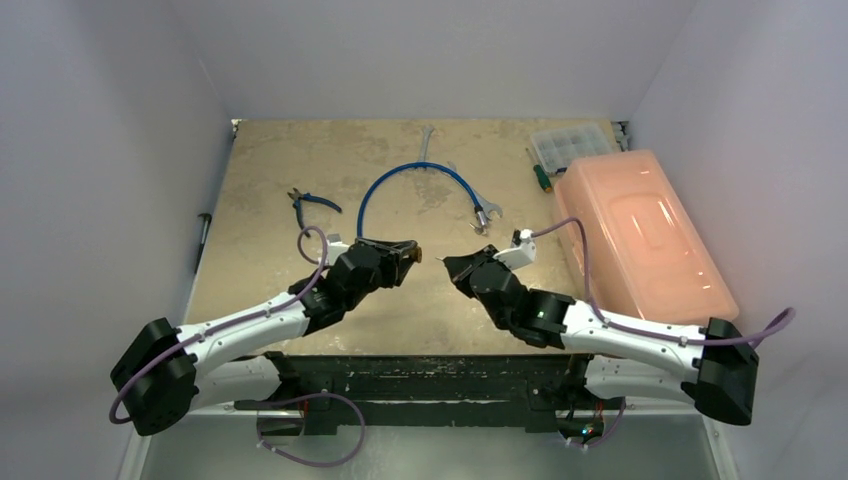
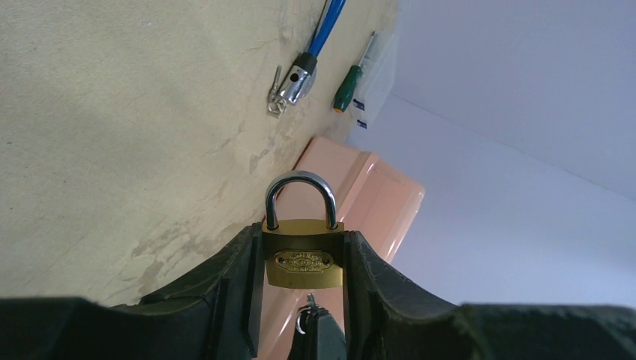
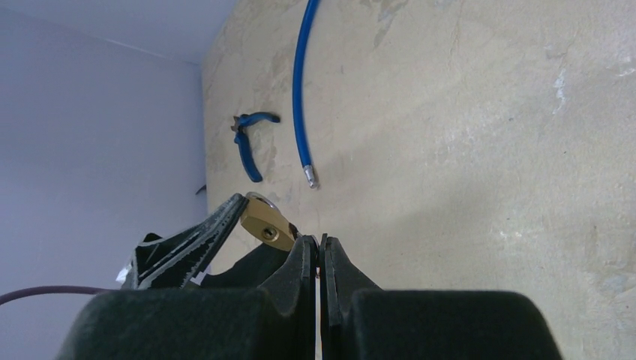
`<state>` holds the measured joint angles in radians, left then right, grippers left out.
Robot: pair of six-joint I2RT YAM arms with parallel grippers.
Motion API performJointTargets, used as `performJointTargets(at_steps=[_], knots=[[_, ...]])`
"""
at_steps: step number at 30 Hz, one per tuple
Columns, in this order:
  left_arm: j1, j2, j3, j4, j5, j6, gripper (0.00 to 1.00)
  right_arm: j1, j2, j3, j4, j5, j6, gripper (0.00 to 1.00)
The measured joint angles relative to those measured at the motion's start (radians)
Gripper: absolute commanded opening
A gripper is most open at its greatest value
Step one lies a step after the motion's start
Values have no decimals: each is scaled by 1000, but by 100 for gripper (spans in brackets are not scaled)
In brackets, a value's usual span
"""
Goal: Unlock with the key
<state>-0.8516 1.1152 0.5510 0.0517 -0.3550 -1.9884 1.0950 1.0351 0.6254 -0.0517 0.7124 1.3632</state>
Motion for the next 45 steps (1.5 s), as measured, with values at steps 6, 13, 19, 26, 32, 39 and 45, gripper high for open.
performJointTargets(at_steps=[6,13,19,26,32,39,45], knots=[[-7,6,31,-33,-29,-25,0,0,93,38,55,0,-5,0],[-7,29,31,-45,-29,-40,0,0,140,63,95,1,-19,0],[-7,32,31,-61,-35,-42,0,0,162,69,111,3,-24,0],[-7,33,31,-54,-35,-53,0,0,195,74,126,2,-28,0],[-7,34,29,-52,-43,-65,0,0,206,74,143,2,-31,0],[-7,37,29,-52,-46,-72,0,0,211,74,150,2,-36,0],[-7,37,29,-54,-50,-85,0,0,211,74,154,0,-40,0]])
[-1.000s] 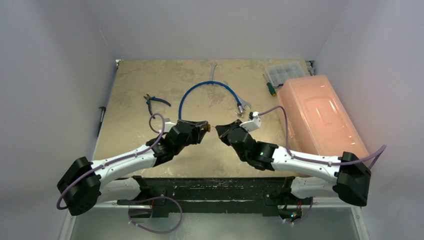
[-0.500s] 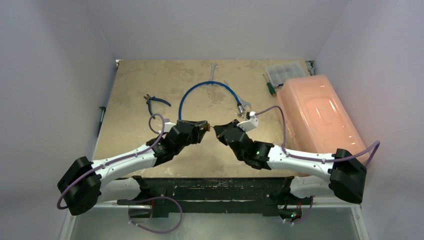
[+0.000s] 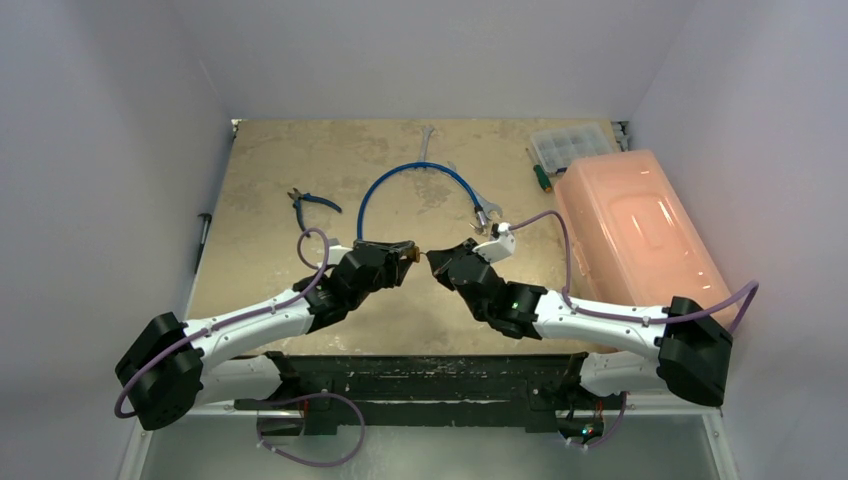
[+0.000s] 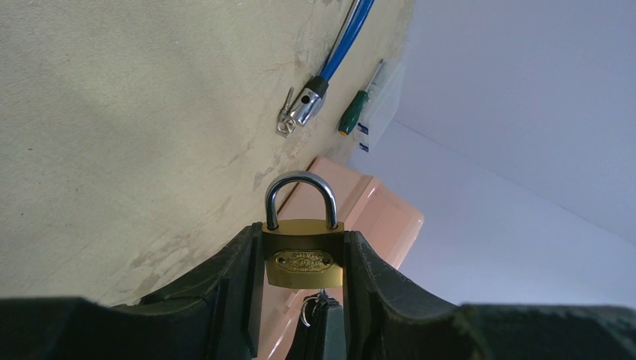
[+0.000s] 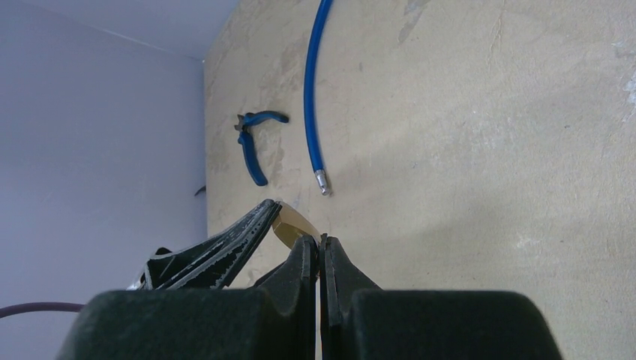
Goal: Unlock with the key
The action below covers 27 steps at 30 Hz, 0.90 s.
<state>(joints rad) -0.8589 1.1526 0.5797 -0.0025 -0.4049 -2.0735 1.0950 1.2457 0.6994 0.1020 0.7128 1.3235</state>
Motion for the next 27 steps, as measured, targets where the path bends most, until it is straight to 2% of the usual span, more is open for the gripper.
performJointTargets(at_steps=[27], knots=[[1,0,0,-34,-7,-10,0,0,27,0,30,-7,-29,0]])
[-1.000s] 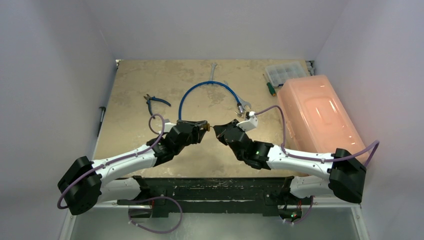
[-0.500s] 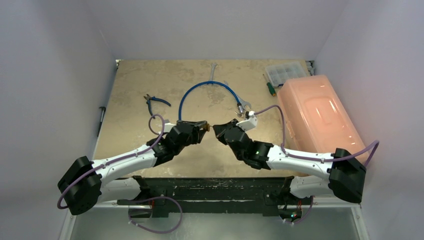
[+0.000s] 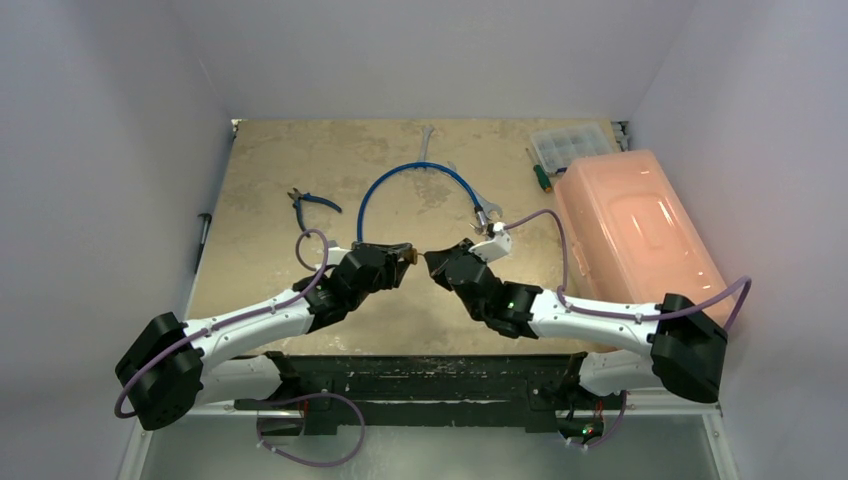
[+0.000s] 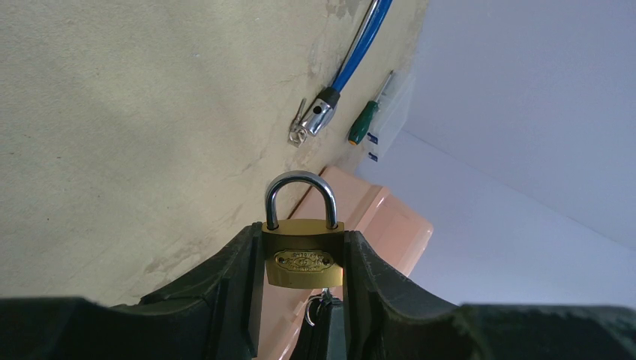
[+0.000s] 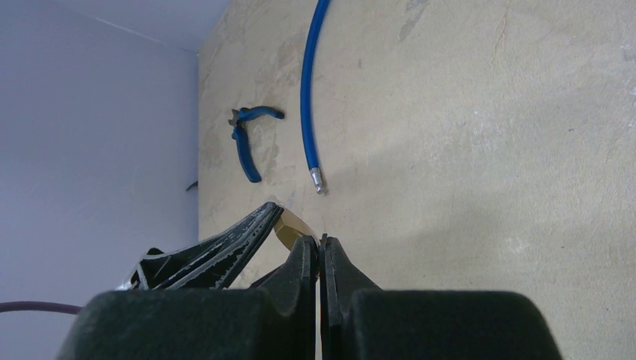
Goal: Unlock with the key
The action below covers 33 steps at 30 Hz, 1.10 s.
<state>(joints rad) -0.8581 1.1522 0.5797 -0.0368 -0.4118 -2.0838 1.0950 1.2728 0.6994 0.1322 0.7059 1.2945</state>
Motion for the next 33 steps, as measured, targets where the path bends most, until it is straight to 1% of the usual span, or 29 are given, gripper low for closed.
performJointTargets(at_steps=[33], knots=[[13,0,0,-53,-19,0,0,0,71,0,77,-51,-90,0]])
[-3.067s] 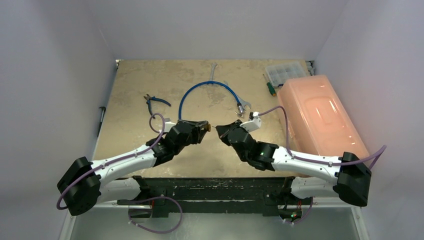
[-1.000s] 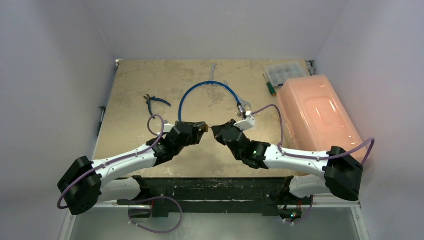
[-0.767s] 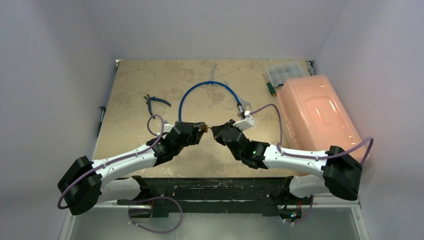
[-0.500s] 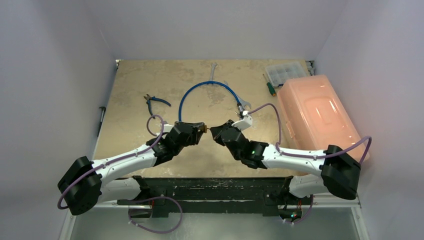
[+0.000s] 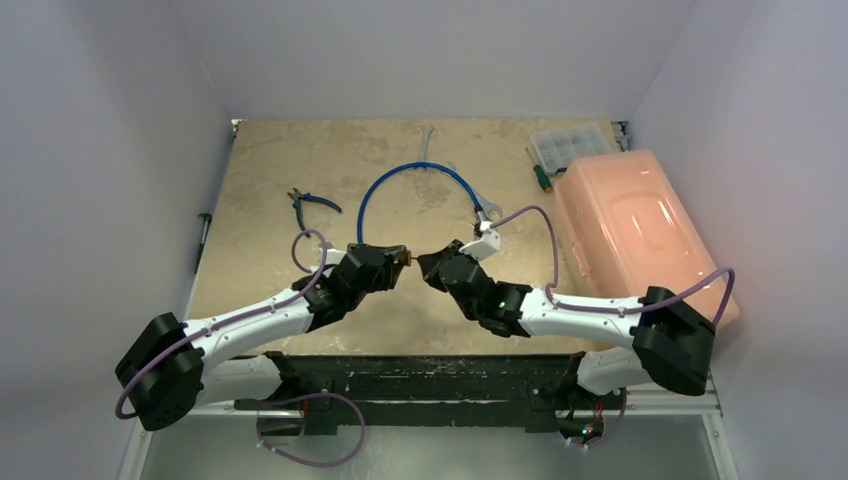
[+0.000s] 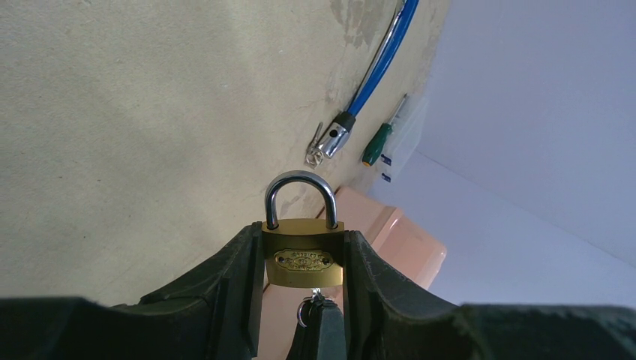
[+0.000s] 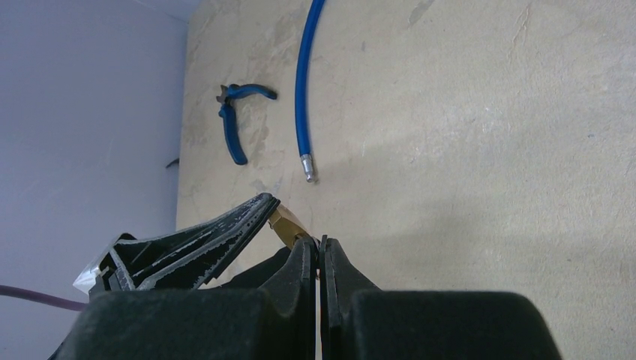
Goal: Unlock with the key
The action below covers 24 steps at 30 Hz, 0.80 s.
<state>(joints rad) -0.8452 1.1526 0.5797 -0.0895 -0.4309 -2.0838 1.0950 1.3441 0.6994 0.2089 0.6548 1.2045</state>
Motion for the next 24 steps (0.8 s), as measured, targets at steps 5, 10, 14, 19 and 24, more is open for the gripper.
performJointTargets(at_steps=[5,10,14,19,24], knots=[[3,0,0,-15,-1,0,0,4,16,0,19,0,-23,0],[7,4,0,-35,0,0,0,13,40,0,43,7,-47,0],[8,18,-5,-32,3,0,0,19,60,0,56,17,-64,0],[13,27,-5,-30,9,0,0,26,76,0,71,33,-76,0],[14,27,-6,-18,10,0,0,40,78,0,95,68,-103,0]])
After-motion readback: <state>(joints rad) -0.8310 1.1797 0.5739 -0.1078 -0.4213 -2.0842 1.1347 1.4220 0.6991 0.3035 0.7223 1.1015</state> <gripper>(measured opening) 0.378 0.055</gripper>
